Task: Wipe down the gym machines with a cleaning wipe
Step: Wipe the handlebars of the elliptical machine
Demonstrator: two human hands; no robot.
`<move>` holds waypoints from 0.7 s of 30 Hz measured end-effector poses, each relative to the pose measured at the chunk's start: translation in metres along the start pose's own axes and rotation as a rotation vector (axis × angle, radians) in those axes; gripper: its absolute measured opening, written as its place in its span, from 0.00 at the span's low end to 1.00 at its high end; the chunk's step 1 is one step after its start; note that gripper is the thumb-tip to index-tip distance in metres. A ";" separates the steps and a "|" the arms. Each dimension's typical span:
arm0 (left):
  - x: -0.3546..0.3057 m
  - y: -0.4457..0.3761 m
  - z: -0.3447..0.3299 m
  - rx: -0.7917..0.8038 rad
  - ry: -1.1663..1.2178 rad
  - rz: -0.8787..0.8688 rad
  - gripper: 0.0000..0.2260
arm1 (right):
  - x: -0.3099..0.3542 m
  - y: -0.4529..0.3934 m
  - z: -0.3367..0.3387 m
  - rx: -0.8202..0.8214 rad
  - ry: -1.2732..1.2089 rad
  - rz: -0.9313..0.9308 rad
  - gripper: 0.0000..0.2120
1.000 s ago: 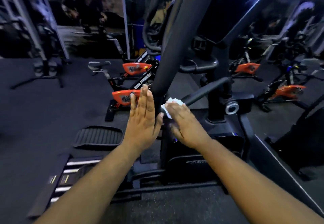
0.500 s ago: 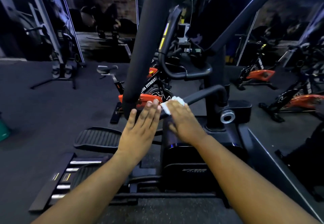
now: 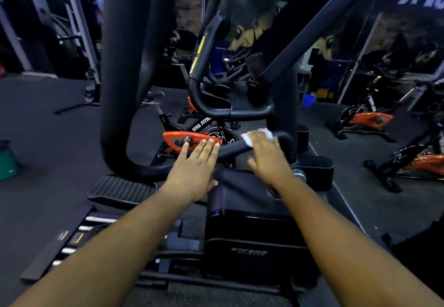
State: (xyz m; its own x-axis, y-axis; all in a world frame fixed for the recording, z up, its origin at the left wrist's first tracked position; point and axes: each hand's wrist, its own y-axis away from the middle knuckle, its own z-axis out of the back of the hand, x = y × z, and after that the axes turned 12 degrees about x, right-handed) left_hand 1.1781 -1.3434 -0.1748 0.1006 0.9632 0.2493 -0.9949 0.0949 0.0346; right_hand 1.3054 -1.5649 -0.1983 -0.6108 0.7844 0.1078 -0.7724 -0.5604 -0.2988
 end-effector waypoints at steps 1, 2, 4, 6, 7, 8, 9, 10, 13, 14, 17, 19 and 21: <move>-0.005 -0.008 0.003 0.001 0.018 -0.002 0.42 | -0.019 0.000 0.004 -0.005 -0.004 -0.071 0.37; -0.013 -0.017 0.006 0.001 0.024 0.003 0.42 | -0.037 -0.001 0.005 -0.007 -0.019 -0.119 0.38; -0.027 -0.033 0.011 -0.021 0.032 0.003 0.42 | -0.046 -0.002 0.004 -0.016 -0.045 -0.127 0.38; -0.037 -0.045 0.011 -0.053 0.035 0.015 0.43 | -0.032 -0.002 -0.002 -0.031 -0.057 0.022 0.38; -0.045 -0.051 0.011 -0.064 0.030 0.025 0.43 | -0.026 0.001 -0.006 -0.010 -0.069 0.102 0.38; -0.049 -0.055 0.011 -0.075 0.023 0.033 0.43 | -0.021 0.003 -0.009 0.011 -0.079 0.169 0.38; -0.055 -0.060 0.012 -0.087 0.013 0.035 0.43 | -0.025 0.005 -0.009 0.019 -0.087 0.212 0.38; -0.059 -0.064 0.012 -0.094 -0.001 0.038 0.43 | -0.032 0.004 -0.008 0.008 -0.080 0.235 0.39; -0.067 -0.077 0.018 -0.068 -0.033 0.033 0.45 | -0.077 -0.005 -0.012 -0.058 -0.168 0.076 0.39; -0.070 -0.082 0.019 -0.058 -0.043 0.031 0.46 | -0.096 -0.003 -0.017 -0.085 -0.297 -0.044 0.39; -0.076 -0.094 0.023 -0.045 -0.059 0.026 0.47 | -0.131 0.019 -0.042 -0.049 -0.589 -0.311 0.41; -0.079 -0.097 0.022 -0.056 -0.064 0.035 0.48 | -0.129 0.029 -0.054 -0.023 -0.611 -0.307 0.45; -0.080 -0.096 0.021 -0.072 -0.083 0.043 0.48 | -0.113 0.019 -0.046 -0.070 -0.586 -0.225 0.46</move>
State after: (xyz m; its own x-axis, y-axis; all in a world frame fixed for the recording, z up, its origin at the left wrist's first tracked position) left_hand 1.2661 -1.4345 -0.1778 0.0551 0.9430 0.3282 -0.9961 0.0745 -0.0468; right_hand 1.3672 -1.6520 -0.2597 -0.4440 0.5942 0.6707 -0.8919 -0.3647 -0.2673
